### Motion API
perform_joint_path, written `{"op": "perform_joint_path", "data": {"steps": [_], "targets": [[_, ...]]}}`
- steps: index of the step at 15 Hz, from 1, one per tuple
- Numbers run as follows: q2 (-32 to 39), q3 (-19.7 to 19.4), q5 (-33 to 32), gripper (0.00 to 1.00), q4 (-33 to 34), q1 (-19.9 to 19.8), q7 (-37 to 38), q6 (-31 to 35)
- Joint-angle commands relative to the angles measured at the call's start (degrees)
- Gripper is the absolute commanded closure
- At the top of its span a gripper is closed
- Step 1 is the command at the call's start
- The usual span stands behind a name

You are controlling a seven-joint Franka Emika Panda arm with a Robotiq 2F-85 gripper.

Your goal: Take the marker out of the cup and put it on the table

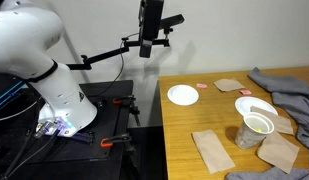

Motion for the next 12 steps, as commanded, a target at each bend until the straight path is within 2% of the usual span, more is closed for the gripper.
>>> {"op": "perform_joint_path", "data": {"steps": [1,12], "targets": [[0.03,0.18,0.10,0.00,0.06,-0.19,-0.07,-0.06],[0.53,0.28,0.47,0.00,0.35,-0.05,0.22,0.19]]}}
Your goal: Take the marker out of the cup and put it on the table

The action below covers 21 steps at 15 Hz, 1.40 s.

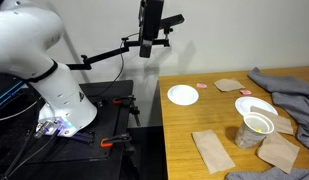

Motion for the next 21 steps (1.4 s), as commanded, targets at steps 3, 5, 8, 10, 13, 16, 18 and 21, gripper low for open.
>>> {"op": "perform_joint_path", "data": {"steps": [3,5,8,10,13,16,18,21], "targets": [[2.43,0.37,1.05,0.00,1.80,0.00,1.19,0.63],[4.44,0.30,1.77,0.00,3.37,0.10,1.71,1.28],[8.16,0.85,2.88,0.00,6.01,0.03,3.53,3.97],[10.90,1.54,3.07,0.00,7.90,0.13,5.45,6.63],[15.75,2.56,3.58,0.00,11.20,0.47,7.84,10.49],[20.99,3.45,4.22,0.00,14.98,0.65,9.59,13.24],[24.71,3.69,4.74,0.00,18.12,0.70,9.92,14.58],[29.83,3.84,5.20,0.00,22.52,0.88,9.53,16.09]]}}
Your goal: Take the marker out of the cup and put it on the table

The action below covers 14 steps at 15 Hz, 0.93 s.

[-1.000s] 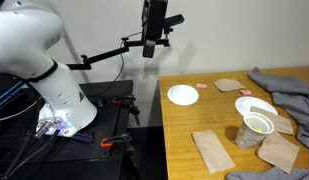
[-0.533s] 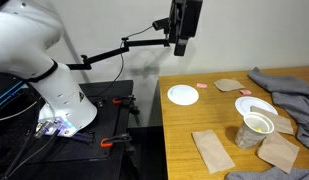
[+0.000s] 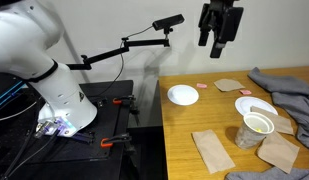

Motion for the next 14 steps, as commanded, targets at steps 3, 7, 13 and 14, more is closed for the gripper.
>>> {"op": "perform_joint_path", "data": {"steps": [3,7,13,14], "targets": [[9.65,0.54,1.89,0.00,9.47,0.40,0.10,0.97],[13.96,0.91,2.18,0.00,13.22,0.54,1.15,4.28],[18.63,1.21,1.48,0.00,16.77,1.28,5.89,9.53],[16.94,1.01,1.37,0.00,14.64,0.82,3.48,9.07]]}}
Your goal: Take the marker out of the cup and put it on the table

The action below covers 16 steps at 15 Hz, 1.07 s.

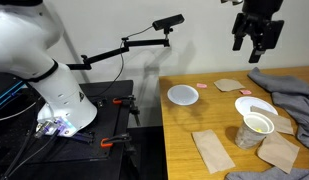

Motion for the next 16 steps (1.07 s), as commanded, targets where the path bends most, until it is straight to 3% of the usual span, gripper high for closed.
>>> {"op": "perform_joint_path", "data": {"steps": [1,6,10,16], "targets": [[0.61,-0.05,0.03,0.00,0.60,0.23,0.64,-0.06],[1.39,-0.01,0.02,0.00,1.48,0.42,0.82,-0.04],[3.13,-1.24,-4.82,0.00,0.67,2.67,16.99,7.36],[5.50,-5.11,-17.61,0.00,-0.46,7.85,44.03,15.54]]}}
